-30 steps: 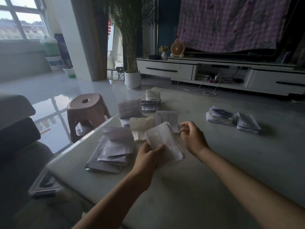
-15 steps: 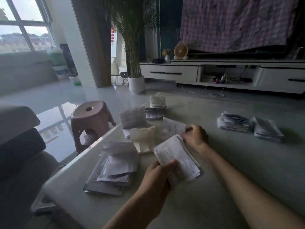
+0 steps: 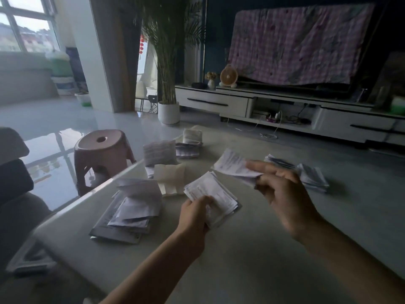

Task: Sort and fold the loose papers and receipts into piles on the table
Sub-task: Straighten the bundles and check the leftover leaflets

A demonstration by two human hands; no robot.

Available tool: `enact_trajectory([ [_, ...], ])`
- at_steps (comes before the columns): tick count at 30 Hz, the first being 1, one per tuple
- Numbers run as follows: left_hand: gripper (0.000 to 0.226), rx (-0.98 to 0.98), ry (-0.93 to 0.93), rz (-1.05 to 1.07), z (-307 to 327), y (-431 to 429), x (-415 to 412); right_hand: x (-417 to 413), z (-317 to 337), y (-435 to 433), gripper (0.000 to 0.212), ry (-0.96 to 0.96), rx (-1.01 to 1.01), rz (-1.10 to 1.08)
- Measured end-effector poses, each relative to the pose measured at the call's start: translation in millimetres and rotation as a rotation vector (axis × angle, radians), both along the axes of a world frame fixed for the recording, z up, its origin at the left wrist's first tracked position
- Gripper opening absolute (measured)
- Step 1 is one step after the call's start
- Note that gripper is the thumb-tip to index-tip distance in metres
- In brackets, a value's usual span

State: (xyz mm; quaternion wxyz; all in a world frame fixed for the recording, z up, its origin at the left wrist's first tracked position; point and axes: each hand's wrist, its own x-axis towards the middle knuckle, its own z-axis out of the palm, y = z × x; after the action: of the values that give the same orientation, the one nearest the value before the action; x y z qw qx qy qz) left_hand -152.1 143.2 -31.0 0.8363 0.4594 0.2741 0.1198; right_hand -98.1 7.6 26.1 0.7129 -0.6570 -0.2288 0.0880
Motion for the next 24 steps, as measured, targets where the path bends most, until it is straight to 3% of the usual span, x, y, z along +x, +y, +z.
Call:
enact_trajectory([
  [2,0.025,0.011,-0.027,0.003,4,-4,-7,-34,-13,-13,0.030,-0.088,-0.042,0.060],
  [5,0.023,0.039,-0.049,-0.052,7,-10,-13,-52,-38,-25,0.036,-0.191,-0.060,0.024],
  [10,0.033,0.071,-0.092,-0.114,9,-28,-18,-36,-51,-20,0.024,-0.154,-0.034,-0.154],
  [15,0.020,0.080,-0.104,-0.107,8,-33,-11,-31,-66,-3,0.025,-0.541,-0.369,-0.354],
  [18,0.038,0.009,-0.150,-0.098,7,-31,-8,-31,-67,1,0.025,-0.618,-0.488,-0.398],
  [21,0.012,0.205,-0.207,-0.120,1,-27,-4,-27,-63,5,0.022,-0.652,-0.536,-0.398],
  [24,0.025,0.353,-0.243,-0.131,-1,-19,-4,-17,-56,8,0.037,-0.530,-0.500,-0.382],
])
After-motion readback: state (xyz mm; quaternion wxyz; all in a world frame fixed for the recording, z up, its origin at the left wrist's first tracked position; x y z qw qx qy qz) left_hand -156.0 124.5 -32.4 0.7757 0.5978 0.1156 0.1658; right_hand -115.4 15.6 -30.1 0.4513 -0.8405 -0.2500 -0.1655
